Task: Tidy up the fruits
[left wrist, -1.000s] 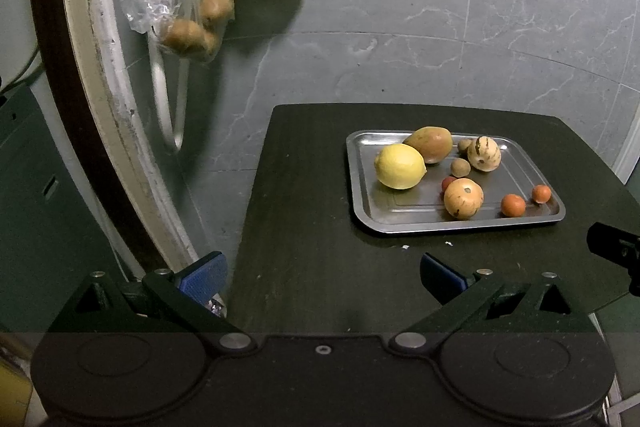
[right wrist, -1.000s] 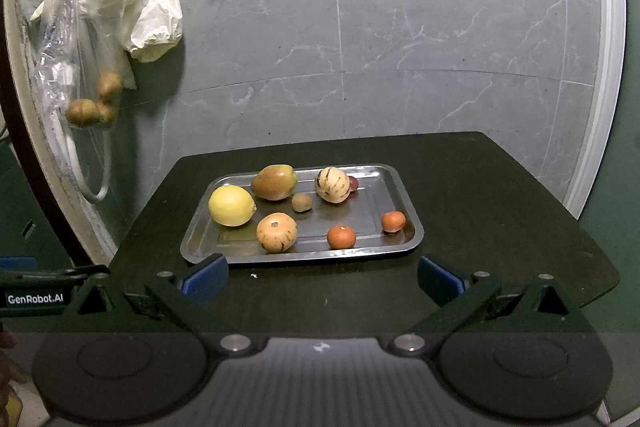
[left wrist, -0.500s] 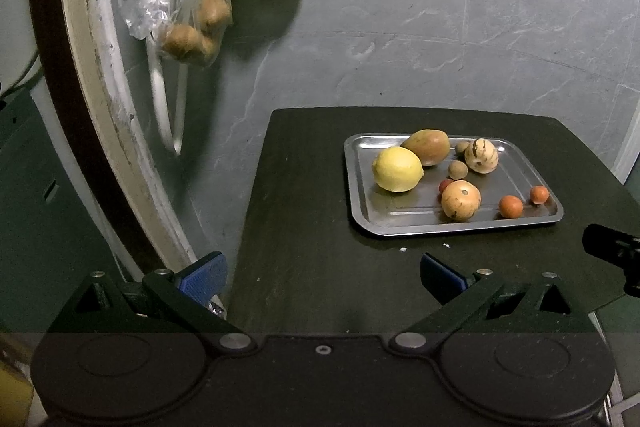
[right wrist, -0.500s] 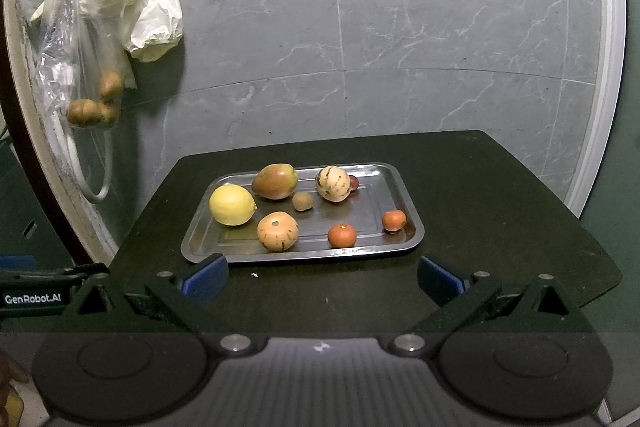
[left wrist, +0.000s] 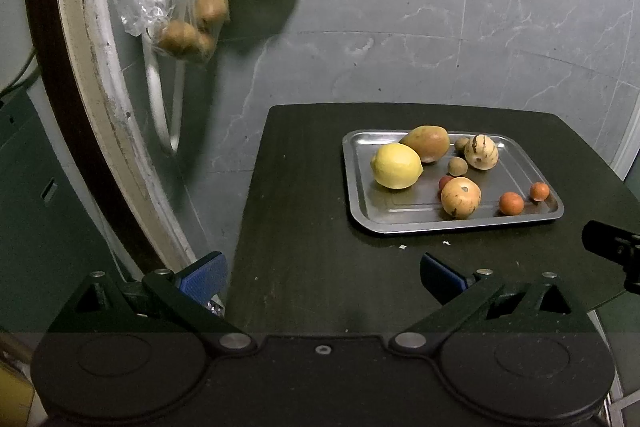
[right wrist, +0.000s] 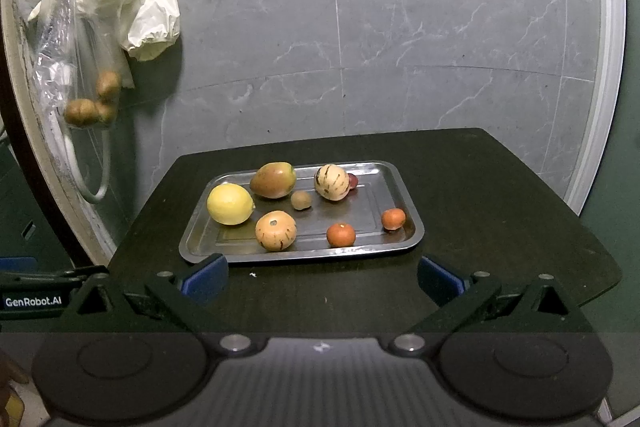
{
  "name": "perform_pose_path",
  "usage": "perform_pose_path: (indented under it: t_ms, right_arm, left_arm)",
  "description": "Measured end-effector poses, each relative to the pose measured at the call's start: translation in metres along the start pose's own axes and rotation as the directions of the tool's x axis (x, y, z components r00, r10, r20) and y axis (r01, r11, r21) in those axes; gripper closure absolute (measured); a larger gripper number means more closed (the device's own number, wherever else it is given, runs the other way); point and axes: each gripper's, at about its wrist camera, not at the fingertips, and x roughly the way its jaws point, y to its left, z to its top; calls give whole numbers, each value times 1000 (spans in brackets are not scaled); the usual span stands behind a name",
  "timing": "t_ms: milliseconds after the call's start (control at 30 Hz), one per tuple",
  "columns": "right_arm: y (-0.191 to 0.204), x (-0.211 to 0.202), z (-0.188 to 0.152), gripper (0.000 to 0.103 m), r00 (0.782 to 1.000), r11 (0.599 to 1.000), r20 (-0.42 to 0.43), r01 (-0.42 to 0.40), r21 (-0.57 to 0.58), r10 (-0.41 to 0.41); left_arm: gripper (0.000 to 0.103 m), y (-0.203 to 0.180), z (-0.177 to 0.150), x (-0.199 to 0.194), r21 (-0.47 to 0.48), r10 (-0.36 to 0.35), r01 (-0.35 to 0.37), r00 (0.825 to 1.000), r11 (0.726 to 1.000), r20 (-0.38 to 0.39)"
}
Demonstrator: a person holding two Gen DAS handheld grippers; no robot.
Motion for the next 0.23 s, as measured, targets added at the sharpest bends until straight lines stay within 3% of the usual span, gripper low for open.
perform_pose_path:
  t_ms: [233]
  right_arm:
    - [0,1,1,0,1000,1000,-2,1,2,-1]
  left_arm:
    - [1,-1,0,0,0,1,-1,1000,1000,-1]
